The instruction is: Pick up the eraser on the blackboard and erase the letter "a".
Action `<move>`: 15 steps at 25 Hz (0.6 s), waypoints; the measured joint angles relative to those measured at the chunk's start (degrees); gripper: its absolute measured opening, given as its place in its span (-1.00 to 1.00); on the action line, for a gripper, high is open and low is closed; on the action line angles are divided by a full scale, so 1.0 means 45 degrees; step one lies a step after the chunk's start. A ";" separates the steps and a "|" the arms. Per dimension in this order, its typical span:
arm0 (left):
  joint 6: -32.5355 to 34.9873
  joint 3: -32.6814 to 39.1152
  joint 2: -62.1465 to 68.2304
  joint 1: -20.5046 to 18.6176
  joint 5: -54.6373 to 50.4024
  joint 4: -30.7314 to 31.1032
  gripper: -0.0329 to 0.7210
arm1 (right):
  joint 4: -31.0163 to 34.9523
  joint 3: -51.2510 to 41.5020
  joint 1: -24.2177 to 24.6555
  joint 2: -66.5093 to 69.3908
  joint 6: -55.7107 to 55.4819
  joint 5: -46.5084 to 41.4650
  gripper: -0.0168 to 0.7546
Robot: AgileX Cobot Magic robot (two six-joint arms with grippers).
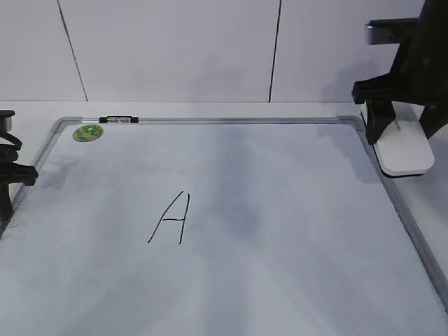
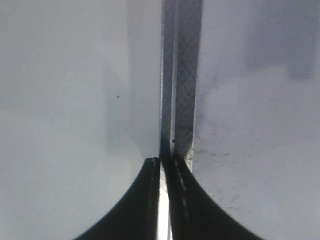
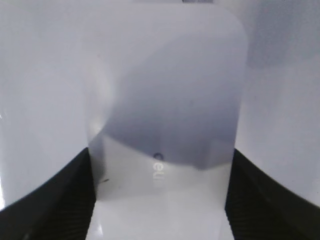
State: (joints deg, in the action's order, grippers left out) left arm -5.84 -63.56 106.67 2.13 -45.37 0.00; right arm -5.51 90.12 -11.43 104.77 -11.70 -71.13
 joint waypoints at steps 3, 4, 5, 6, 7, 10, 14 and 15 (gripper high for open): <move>0.0000 0.0000 0.0000 0.0000 0.0000 0.0000 -0.88 | 0.0196 0.0000 0.0078 0.0399 0.0103 0.0025 0.50; 0.0000 0.0000 0.0000 0.0000 0.0000 0.0000 -0.88 | 0.0359 0.0000 0.0133 0.0523 0.0164 0.0025 0.50; 0.0000 0.0000 0.0000 0.0000 0.0000 0.0000 -0.88 | 0.0487 0.0000 0.0222 0.0625 0.0220 0.0051 0.50; 0.0000 0.0000 0.0000 0.0000 0.0000 0.0000 -0.88 | 0.0595 0.0000 0.0319 0.0722 0.0251 0.0074 0.50; 0.0000 0.0000 0.0000 0.0000 0.0000 0.0000 -0.88 | 0.0653 0.0000 0.0414 0.0818 0.0281 0.0074 0.50; 0.0000 0.0000 0.0000 0.0000 0.0000 0.0000 -0.88 | 0.0791 0.0000 0.0596 0.1053 0.0417 0.0078 0.50; 0.0000 0.0000 0.0000 0.0000 0.0000 0.0000 -0.88 | 0.0948 0.0000 0.0646 0.1528 0.0556 0.0126 0.50; 0.0000 0.0000 0.0000 0.0000 0.0000 0.0000 -0.88 | 0.1002 0.0000 0.0646 0.1666 0.0589 0.0126 0.50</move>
State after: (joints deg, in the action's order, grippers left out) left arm -5.84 -63.56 106.67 2.13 -45.37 0.00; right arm -1.00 90.12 -8.52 112.26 -9.05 -70.56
